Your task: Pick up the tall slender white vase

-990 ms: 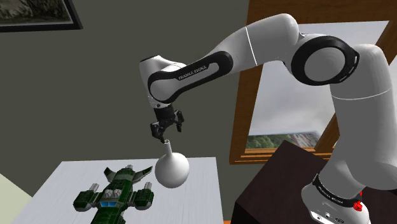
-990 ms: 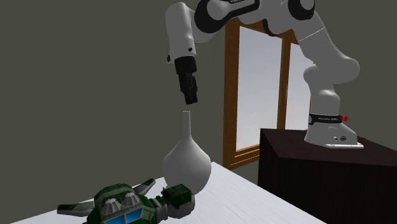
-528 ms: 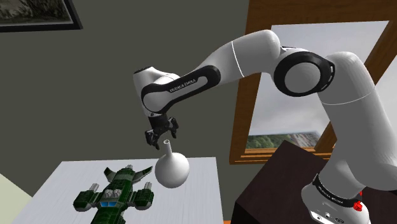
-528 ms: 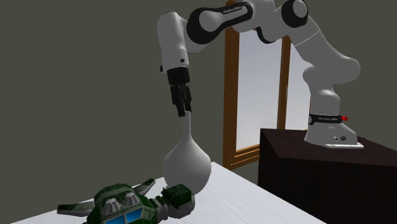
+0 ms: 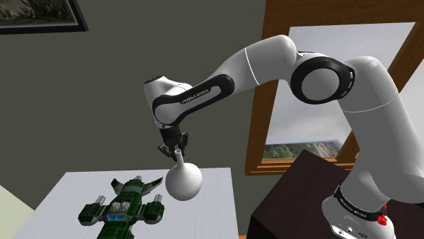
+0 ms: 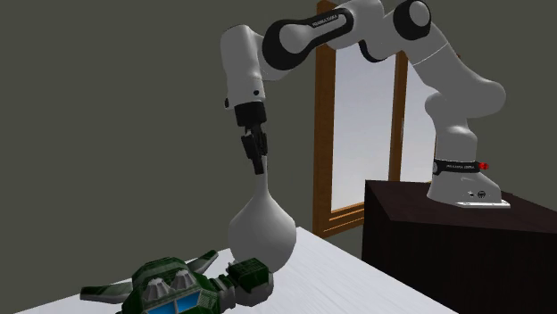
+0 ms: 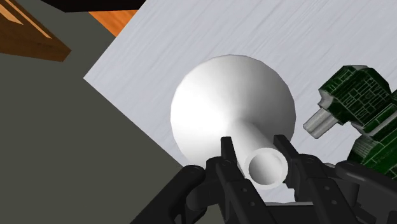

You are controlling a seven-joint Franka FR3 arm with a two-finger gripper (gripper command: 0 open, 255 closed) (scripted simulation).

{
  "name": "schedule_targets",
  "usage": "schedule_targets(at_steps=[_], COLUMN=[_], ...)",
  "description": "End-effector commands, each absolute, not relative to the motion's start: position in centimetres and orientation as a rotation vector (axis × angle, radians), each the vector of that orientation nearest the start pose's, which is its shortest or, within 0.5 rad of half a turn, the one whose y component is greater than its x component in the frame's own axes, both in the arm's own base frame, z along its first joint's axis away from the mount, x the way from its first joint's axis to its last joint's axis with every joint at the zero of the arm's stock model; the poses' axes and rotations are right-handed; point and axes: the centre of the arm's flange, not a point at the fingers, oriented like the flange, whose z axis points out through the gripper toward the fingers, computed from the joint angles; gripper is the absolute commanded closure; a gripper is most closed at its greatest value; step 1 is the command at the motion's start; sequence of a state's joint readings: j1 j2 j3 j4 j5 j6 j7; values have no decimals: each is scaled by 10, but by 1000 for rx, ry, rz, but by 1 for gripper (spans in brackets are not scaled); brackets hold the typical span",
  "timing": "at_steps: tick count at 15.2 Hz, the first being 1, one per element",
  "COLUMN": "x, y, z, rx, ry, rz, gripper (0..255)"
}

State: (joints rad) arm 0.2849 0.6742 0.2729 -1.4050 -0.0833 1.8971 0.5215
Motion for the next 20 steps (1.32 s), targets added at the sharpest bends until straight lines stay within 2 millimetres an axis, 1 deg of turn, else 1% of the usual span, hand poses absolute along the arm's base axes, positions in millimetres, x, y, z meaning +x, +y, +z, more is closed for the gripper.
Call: schedule_targets(at_steps=[1, 6, 20], x=[620, 620, 620], y=[337, 337, 337], z=[304, 304, 377], rx=[-3126, -3126, -3126], ry=[-40, -40, -40], rz=[291, 291, 291], gripper=[255, 255, 255])
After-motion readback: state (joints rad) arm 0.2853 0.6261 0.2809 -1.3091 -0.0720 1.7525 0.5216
